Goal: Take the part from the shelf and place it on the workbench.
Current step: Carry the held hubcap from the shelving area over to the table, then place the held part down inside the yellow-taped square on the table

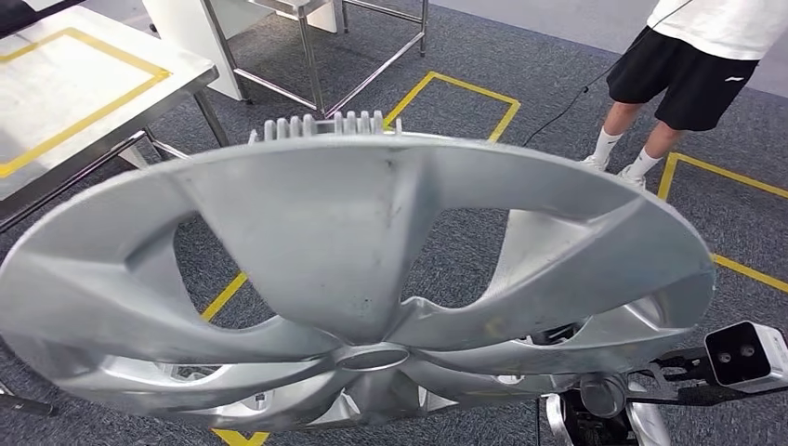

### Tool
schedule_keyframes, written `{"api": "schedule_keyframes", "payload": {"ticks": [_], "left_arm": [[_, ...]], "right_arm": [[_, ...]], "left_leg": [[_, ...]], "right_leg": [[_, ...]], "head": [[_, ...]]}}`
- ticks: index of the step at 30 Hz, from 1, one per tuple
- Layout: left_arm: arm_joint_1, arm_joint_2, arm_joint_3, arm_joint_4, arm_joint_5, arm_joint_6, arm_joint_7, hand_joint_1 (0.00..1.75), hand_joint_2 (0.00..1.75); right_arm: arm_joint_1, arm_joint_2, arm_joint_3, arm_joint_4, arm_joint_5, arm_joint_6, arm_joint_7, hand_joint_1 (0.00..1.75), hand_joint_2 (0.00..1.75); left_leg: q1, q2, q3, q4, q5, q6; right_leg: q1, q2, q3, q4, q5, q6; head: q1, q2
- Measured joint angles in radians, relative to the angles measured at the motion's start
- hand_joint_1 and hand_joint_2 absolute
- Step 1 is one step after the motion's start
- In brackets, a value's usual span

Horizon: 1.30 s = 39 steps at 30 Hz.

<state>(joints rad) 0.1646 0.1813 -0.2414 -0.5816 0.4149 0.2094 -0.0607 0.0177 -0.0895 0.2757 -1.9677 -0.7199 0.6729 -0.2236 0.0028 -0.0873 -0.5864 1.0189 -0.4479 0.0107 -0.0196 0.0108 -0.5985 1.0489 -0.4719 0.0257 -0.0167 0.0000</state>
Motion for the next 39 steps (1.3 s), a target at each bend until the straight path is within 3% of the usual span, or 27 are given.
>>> {"api": "schedule_keyframes", "payload": {"ticks": [3,5,8,10,11,14,16,20,21,23,25,26,27,29,31,33,35,37,39], "left_arm": [[0.004,0.0,0.009,0.001,-0.009,-0.003,0.0,0.0,1.75],[0.006,0.0,0.013,0.002,-0.012,-0.004,0.0,0.0,1.75],[0.002,-0.003,0.019,0.002,-0.015,-0.004,0.0,0.0,1.75],[0.002,-0.006,0.02,0.002,-0.015,-0.004,0.0,0.0,1.75],[0.002,-0.007,0.021,0.002,-0.015,-0.004,0.0,0.0,1.75],[0.001,-0.005,0.022,0.002,-0.015,-0.004,0.0,0.0,1.75],[-0.002,-0.003,0.024,0.002,-0.015,-0.004,0.0,0.0,1.75],[-0.003,-0.002,0.032,0.003,-0.028,-0.011,-0.001,0.0,1.75],[-0.004,-0.003,0.037,0.003,-0.038,-0.016,-0.002,0.0,1.75],[-0.007,-0.008,0.051,0.005,-0.064,-0.027,-0.003,0.0,1.75],[-0.007,-0.015,0.071,0.009,-0.092,-0.038,-0.003,0.0,1.75],[-0.008,-0.018,0.081,0.011,-0.106,-0.044,-0.003,0.0,1.75],[-0.008,-0.022,0.092,0.013,-0.121,-0.049,-0.003,0.0,1.75],[-0.008,-0.029,0.115,0.015,-0.147,-0.058,-0.003,0.0,1.75],[-0.007,-0.034,0.137,0.017,-0.169,-0.066,-0.002,0.0,1.75],[-0.005,-0.038,0.159,0.018,-0.19,-0.073,-0.001,0.0,1.75],[-0.003,-0.043,0.181,0.02,-0.218,-0.081,0.003,0.0,1.75],[-0.002,-0.048,0.206,0.02,-0.246,-0.09,0.007,0.0,1.75],[-0.001,-0.053,0.228,0.02,-0.262,-0.095,0.01,0.0,1.75]], "right_arm": [[-0.003,0.0,0.001,0.004,-0.001,0.002,-0.001,1.71,1.75],[-0.005,0.001,0.001,0.004,-0.001,0.002,-0.001,1.71,1.75],[-0.007,0.001,0.001,0.005,-0.002,0.003,-0.002,1.71,1.75],[-0.007,0.001,0.001,0.006,-0.002,0.003,-0.002,1.71,1.75],[-0.007,0.001,0.002,0.007,-0.002,0.003,-0.002,1.71,1.75],[-0.008,0.002,0.002,0.008,-0.002,0.003,-0.002,1.71,1.75],[-0.009,0.002,0.002,0.008,-0.002,0.003,-0.002,1.71,1.75],[-0.009,0.001,0.002,0.009,-0.004,0.003,-0.004,1.71,1.75],[-0.01,0.001,0.003,0.01,-0.007,0.003,-0.004,1.71,1.75],[-0.009,0.001,0.003,0.013,-0.017,0.003,-0.004,1.71,1.75],[-0.008,0.0,0.003,0.018,-0.024,0.003,-0.004,1.71,1.75],[-0.008,0.0,0.003,0.021,-0.026,0.003,-0.004,1.71,1.75],[-0.008,0.0,0.004,0.022,-0.026,0.002,-0.004,1.71,1.75],[-0.009,0.0,0.004,0.023,-0.024,0.002,-0.005,1.71,1.75],[-0.009,0.0,0.004,0.024,-0.022,0.002,-0.006,1.71,1.75],[-0.009,0.0,0.004,0.024,-0.018,0.002,-0.01,1.71,1.75],[-0.009,0.001,0.004,0.024,-0.01,0.001,-0.015,1.71,1.75],[-0.009,0.002,0.004,0.024,-0.002,0.0,-0.02,1.71,1.75],[-0.008,0.002,0.004,0.024,0.002,0.0,-0.021,1.71,1.75]], "left_leg": [[0.002,-0.002,-0.008,0.004,-0.004,-0.01],[0.003,0.023,-0.021,0.034,-0.025,-0.016],[0.006,0.074,-0.106,0.214,-0.111,-0.026],[0.008,0.082,-0.154,0.299,-0.13,-0.027],[0.007,0.082,-0.149,0.283,-0.111,-0.025],[0.002,0.091,-0.053,0.084,-0.019,-0.01],[-0.006,0.098,-0.019,0.014,-0.005,-0.002],[-0.007,0.089,0.001,-0.014,0.005,0.013],[-0.005,0.087,0.008,-0.023,0.011,0.017],[-0.003,0.082,0.012,-0.028,0.015,0.022],[-0.003,0.077,0.011,-0.027,0.014,0.023],[-0.003,0.073,0.012,-0.027,0.013,0.022],[-0.002,0.07,0.013,-0.026,0.012,0.021],[-0.003,0.063,0.013,-0.019,0.007,0.014],[-0.006,0.058,0.009,-0.012,0.0,0.004],[-0.005,0.057,0.007,-0.011,-0.002,-0.005],[-0.002,0.061,-0.002,0.005,-0.014,-0.014],[0.002,0.07,-0.039,0.085,-0.061,-0.023],[0.005,0.075,-0.106,0.22,-0.122,-0.03]], "right_leg": [[0.004,-0.001,0.003,-0.01,0.005,-0.025],[0.001,-0.004,0.007,-0.013,0.006,-0.035],[0.004,-0.012,0.01,-0.013,0.004,-0.045],[0.006,-0.018,0.01,-0.013,0.003,-0.047],[0.008,-0.02,0.011,-0.013,0.002,-0.047],[0.012,-0.024,0.015,-0.014,0.001,-0.046],[0.014,-0.027,0.014,-0.015,-0.001,-0.041],[0.014,-0.028,0.011,-0.005,-0.009,-0.024],[0.014,-0.025,-0.005,0.028,-0.025,-0.024],[0.012,-0.019,-0.067,0.151,-0.073,-0.026],[0.011,-0.016,-0.125,0.251,-0.099,-0.02],[0.01,-0.016,-0.13,0.249,-0.089,-0.012],[0.008,-0.016,-0.112,0.204,-0.064,-0.002],[0.005,-0.014,-0.046,0.06,-0.006,0.008],[0.006,-0.013,-0.006,-0.021,0.023,-0.004],[0.01,-0.013,-0.003,-0.028,0.027,-0.023],[0.007,-0.017,0.0,-0.032,0.029,-0.035],[0.003,-0.024,0.003,-0.034,0.029,-0.044],[0.004,-0.035,0.004,-0.034,0.027,-0.048]], "head": [[-0.001,0.0],[-0.003,0.0],[-0.007,0.0],[-0.007,0.0],[-0.007,0.0],[-0.007,0.0],[-0.007,0.0],[-0.005,0.0],[-0.004,0.0],[-0.003,0.0],[-0.003,0.0],[-0.003,0.0],[-0.002,0.0],[-0.002,0.0],[-0.004,0.0],[-0.004,0.0],[-0.005,0.0],[-0.007,0.0],[-0.008,0.0]]}}
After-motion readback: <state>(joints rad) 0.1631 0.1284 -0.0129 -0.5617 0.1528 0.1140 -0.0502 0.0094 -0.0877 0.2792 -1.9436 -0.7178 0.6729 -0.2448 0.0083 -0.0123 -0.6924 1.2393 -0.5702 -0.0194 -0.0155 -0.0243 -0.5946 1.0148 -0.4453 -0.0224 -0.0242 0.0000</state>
